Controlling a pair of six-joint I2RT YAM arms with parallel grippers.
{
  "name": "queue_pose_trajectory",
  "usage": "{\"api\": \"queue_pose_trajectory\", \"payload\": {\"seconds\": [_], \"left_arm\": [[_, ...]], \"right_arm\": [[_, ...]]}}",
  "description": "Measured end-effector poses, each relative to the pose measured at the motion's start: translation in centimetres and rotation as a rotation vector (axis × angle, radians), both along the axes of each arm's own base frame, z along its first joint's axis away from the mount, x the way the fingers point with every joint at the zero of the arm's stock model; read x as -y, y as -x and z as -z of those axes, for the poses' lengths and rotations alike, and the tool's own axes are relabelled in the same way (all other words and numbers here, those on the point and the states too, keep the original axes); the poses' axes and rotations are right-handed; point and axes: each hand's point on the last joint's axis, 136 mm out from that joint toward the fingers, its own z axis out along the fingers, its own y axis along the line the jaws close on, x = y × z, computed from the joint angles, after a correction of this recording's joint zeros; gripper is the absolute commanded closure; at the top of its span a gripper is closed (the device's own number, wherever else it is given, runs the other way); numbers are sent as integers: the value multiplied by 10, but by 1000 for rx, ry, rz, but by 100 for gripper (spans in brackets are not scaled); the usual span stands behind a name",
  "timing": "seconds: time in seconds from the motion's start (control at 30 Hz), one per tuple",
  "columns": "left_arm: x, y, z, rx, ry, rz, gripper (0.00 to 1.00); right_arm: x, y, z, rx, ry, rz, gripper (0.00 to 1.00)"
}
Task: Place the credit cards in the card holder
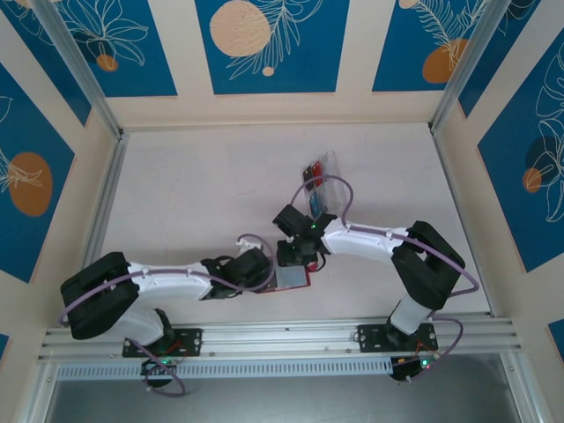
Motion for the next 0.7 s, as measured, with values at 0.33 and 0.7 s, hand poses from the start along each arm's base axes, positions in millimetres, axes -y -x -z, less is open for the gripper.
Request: {"api": "queue_pose_trajectory", "payload": {"seconds": [0.33,0.7], "left_arm": [[4,-2,0,4,1,6,54],[5,-3,-1,6,5,6,54]], "right_arm": [[11,-8,14,-4,105,-30,66],[15,-1,27,29,226,-64,65]]}}
